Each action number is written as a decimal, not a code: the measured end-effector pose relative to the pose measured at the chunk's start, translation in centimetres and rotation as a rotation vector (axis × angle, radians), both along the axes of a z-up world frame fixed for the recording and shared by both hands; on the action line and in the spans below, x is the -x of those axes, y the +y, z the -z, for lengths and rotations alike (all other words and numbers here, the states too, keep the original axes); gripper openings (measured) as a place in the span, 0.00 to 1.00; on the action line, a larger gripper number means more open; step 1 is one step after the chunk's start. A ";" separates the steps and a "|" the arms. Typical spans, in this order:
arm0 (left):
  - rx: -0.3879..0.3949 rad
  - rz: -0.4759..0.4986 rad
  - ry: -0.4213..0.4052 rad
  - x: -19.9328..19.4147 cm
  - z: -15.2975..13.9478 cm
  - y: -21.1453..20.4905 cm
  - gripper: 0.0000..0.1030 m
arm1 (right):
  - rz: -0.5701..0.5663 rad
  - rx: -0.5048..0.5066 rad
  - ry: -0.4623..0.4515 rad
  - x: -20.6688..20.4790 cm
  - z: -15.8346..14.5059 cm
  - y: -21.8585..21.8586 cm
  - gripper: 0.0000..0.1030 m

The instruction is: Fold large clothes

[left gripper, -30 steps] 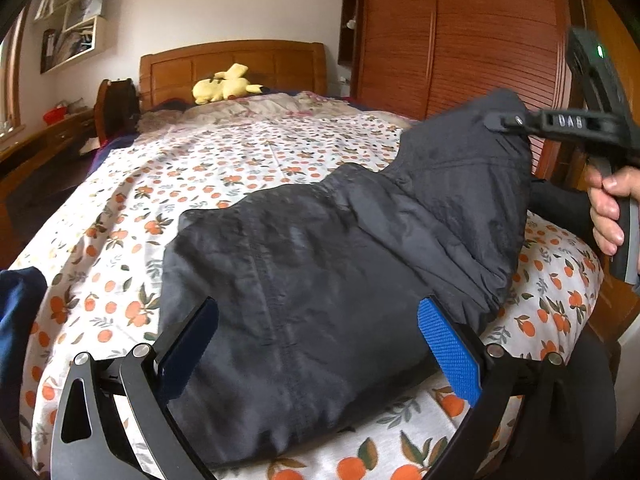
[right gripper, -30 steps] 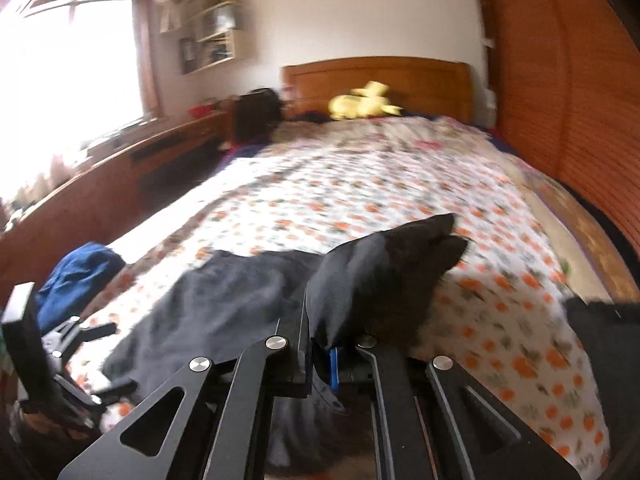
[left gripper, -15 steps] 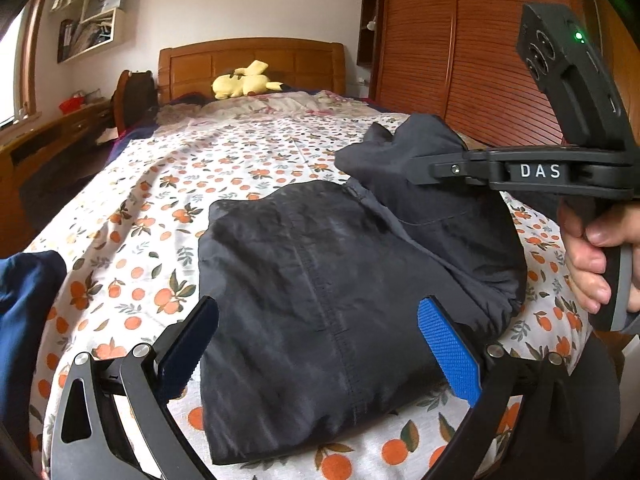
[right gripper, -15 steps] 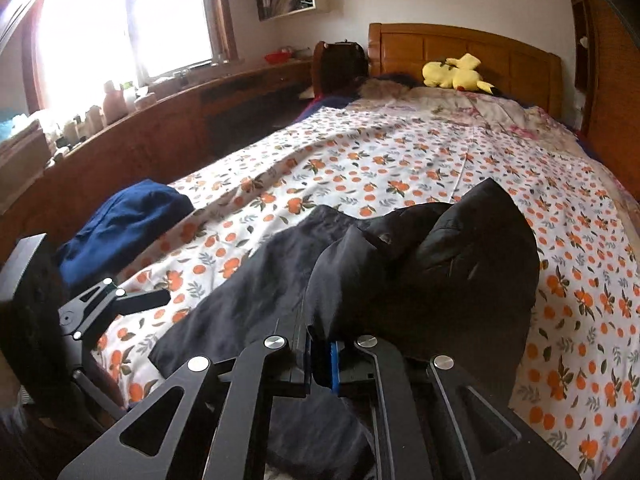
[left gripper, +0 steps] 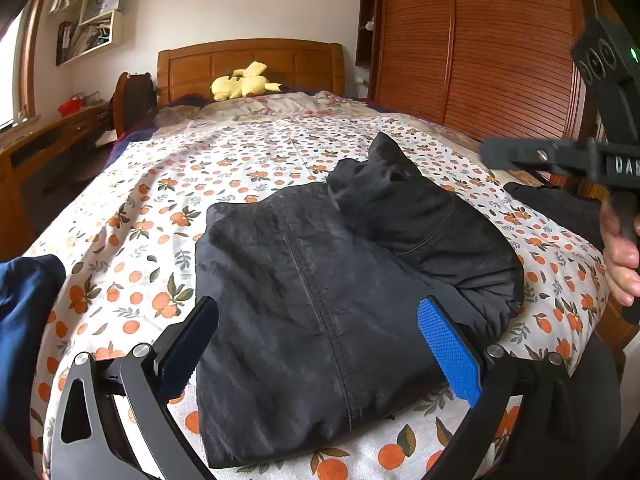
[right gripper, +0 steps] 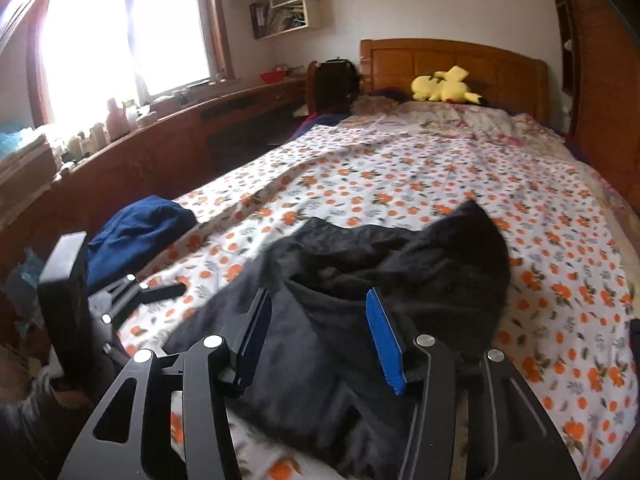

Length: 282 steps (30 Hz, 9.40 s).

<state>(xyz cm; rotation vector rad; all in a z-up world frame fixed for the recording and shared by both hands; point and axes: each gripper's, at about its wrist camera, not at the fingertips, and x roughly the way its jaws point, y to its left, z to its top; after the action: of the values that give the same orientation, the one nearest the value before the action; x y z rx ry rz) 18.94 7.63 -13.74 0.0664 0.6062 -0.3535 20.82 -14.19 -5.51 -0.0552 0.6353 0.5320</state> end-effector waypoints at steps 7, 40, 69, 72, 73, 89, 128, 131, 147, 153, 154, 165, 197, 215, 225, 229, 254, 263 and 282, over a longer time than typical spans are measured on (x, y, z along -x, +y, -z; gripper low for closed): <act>0.029 -0.006 -0.020 -0.5 -0.9 -0.5 0.98 | 0.100 0.095 0.023 -0.5 3.2 -4.1 0.46; 0.081 -0.002 0.061 -7.8 1.0 -5.3 0.76 | 0.021 0.000 0.048 -1.0 9.8 -5.4 0.46; -0.009 -0.249 -0.118 6.0 -5.5 -1.5 0.07 | -0.080 -0.053 0.022 1.2 8.5 -6.4 0.53; -0.021 -0.293 -0.084 5.7 -4.5 0.6 0.07 | -0.085 -0.043 0.028 1.5 8.4 -6.1 0.53; -0.034 -0.304 -0.068 5.6 -3.9 1.2 0.07 | -0.088 -0.044 0.024 1.5 8.3 -5.9 0.53; -0.046 -0.320 0.071 4.0 3.7 5.1 0.08 | -0.179 0.031 0.093 -0.3 9.9 -0.1 0.55; -0.097 -0.297 0.188 6.7 4.1 5.5 0.67 | -0.043 -0.013 0.308 -19.3 14.7 -0.2 0.75; -0.086 -0.294 0.197 6.0 4.6 5.1 0.67 | -0.044 -0.020 0.317 -19.6 14.8 -0.2 0.76; -0.029 -0.282 0.237 3.5 5.7 3.2 0.26 | -0.087 -0.104 0.375 -20.1 15.2 -0.6 0.62; -0.004 -0.267 0.207 3.8 5.0 3.3 0.16 | -0.106 -0.195 0.332 -19.5 13.4 -1.7 0.26; -0.001 -0.263 0.199 3.9 4.8 3.3 0.15 | -0.105 -0.188 0.310 -19.1 12.9 -1.5 0.24; 0.098 -0.296 0.098 6.0 2.0 8.4 0.12 | -0.116 -0.169 0.143 -14.1 7.0 2.3 0.20; 0.057 -0.737 -0.214 16.2 -13.5 39.6 0.11 | -0.473 -0.199 -0.015 -8.4 -5.4 38.4 0.20; -0.006 -0.919 0.017 15.8 -6.0 48.0 0.13 | -0.487 0.036 0.124 -7.1 6.0 45.1 0.34; -0.003 -0.964 0.011 19.4 -6.9 45.5 0.16 | -0.500 0.065 -0.006 -4.2 2.7 38.3 0.45; 0.004 -0.929 -0.029 20.2 -8.6 41.9 0.17 | -0.464 0.044 -0.064 -2.4 0.6 33.6 0.45; -0.002 -0.513 -0.149 14.6 -14.8 10.4 0.98 | -0.109 -0.027 -0.222 8.8 -5.2 4.3 0.84; 0.041 -0.384 -0.166 13.1 -15.0 1.9 0.98 | 0.030 -0.050 -0.257 12.2 -5.2 -2.1 0.93; 0.021 -0.284 -0.223 16.0 -16.4 -7.7 0.98 | 0.303 -0.103 -0.323 18.3 -5.5 -10.6 0.93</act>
<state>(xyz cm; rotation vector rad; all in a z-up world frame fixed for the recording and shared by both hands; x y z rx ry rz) 2.96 -0.05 2.63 -0.0009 0.3835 -0.0746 2.47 -24.78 -0.04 0.0516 0.2919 0.2532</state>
